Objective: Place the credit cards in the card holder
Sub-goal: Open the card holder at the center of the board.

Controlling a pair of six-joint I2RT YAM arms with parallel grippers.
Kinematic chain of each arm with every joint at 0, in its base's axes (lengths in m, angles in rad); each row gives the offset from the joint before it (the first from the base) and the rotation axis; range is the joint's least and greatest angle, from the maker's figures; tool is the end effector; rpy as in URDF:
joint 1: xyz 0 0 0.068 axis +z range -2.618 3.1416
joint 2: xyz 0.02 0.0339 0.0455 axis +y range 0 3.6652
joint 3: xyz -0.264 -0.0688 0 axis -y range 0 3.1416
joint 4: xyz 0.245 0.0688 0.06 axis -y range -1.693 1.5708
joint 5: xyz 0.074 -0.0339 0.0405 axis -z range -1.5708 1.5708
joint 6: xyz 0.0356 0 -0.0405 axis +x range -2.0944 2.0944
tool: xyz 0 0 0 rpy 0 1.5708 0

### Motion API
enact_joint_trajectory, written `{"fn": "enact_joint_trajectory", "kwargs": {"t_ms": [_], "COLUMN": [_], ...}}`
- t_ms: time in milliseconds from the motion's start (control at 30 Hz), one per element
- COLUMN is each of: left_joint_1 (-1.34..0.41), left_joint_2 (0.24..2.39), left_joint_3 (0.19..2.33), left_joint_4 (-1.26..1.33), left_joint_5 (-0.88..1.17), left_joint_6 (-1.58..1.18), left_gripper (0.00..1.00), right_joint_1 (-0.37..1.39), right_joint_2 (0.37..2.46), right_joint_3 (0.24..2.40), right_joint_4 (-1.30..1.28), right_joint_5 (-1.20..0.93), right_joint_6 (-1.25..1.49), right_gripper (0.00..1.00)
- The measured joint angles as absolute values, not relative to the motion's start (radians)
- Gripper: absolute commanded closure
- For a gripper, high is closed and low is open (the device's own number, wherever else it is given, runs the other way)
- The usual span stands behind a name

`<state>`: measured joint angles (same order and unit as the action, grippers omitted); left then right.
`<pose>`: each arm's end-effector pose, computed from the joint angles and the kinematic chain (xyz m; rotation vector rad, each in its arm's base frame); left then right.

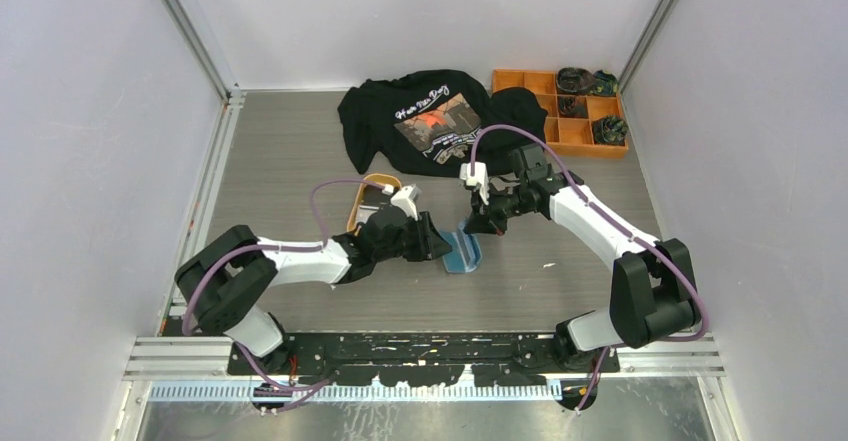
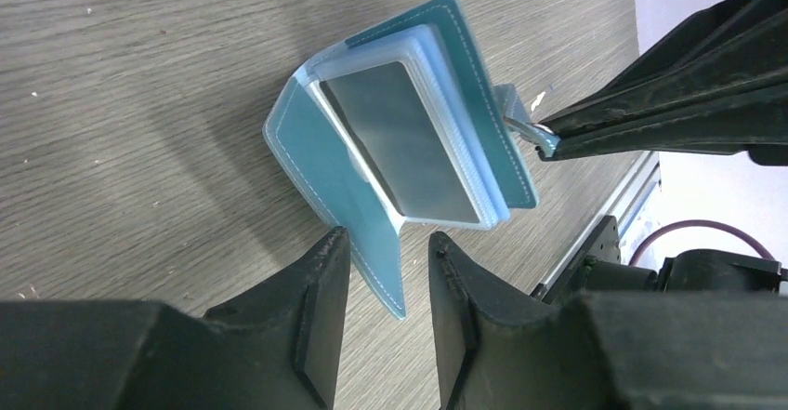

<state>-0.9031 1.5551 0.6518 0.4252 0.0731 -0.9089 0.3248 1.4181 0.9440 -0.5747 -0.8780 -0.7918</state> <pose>0.1911 -0.2465 0.1718 0.0439 2.2715 -1.1383 0.2504 0.1132 0.2321 -1.4605 1.7948 0.9070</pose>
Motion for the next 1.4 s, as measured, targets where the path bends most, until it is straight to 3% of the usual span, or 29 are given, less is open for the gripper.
{"fn": "enact_joint_trajectory", "kwargs": {"t_ms": [567,933,1033,1167,1400], "left_joint_1": [-0.903,-0.903,-0.903,-0.903,-0.903], "left_joint_2": [1.647,1.583,1.557,1.537,1.472], "left_joint_3": [0.69,0.615,0.552,0.488,0.413], "left_joint_4": [0.324,0.445,0.521,0.59,0.666], "left_joint_5": [0.011,0.027,0.038,0.054,0.065], "left_joint_6": [-0.858,-0.823,-0.825,-0.827,-0.826], "left_gripper": [0.64,0.57,0.56,0.47,0.42], "right_joint_1": [0.268,0.229,0.205,0.152,0.116], "right_joint_2": [1.419,1.52,1.541,1.539,1.302], "right_joint_3": [0.941,0.921,0.922,0.935,0.952], "right_joint_4": [-0.668,-0.756,-0.768,-0.793,-0.817], "right_joint_5": [-0.779,-0.593,-0.578,-0.599,-0.701], "right_joint_6": [-0.905,-0.947,-0.921,-0.878,-0.848], "right_gripper": [0.96,0.73,0.62,0.48,0.25]}}
